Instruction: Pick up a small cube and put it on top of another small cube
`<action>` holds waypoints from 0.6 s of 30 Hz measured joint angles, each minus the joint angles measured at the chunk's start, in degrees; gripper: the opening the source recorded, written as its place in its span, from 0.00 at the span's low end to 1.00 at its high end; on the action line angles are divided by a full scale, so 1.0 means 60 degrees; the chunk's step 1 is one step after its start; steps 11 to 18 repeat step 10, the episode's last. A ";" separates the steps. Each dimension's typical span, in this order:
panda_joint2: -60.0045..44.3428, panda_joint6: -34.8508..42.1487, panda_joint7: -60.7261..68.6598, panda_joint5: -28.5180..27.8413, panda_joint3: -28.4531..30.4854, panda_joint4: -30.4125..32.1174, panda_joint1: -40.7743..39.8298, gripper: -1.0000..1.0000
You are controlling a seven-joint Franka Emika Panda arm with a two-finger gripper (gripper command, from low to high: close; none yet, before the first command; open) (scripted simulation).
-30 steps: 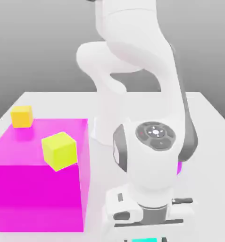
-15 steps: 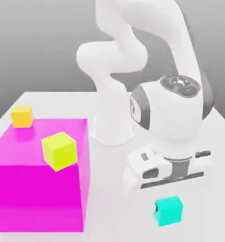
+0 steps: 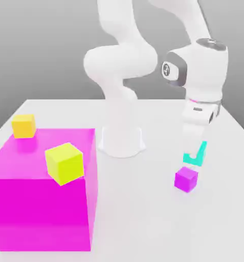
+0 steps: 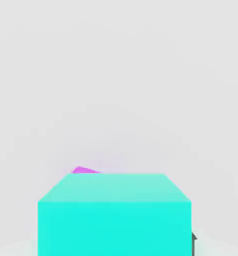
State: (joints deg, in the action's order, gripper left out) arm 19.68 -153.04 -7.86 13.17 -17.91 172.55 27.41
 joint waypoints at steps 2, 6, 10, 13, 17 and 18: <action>-0.0508 -0.0582 -0.0012 -0.0121 -0.0102 0.0072 -0.0067 0.00; -0.1835 -0.1903 -0.0296 -0.0593 -0.0311 0.0073 -0.0393 0.00; -0.2509 -0.2559 -0.0590 -0.1035 -0.0378 0.0067 -0.0591 1.00; -0.2509 -0.2559 -0.0590 -0.1035 -0.0378 0.0067 -0.0591 1.00; -0.2509 -0.2559 -0.0590 -0.1035 -0.0378 0.0067 -0.0591 1.00; -0.2509 -0.2559 -0.0590 -0.1035 -0.0378 0.0067 -0.0591 1.00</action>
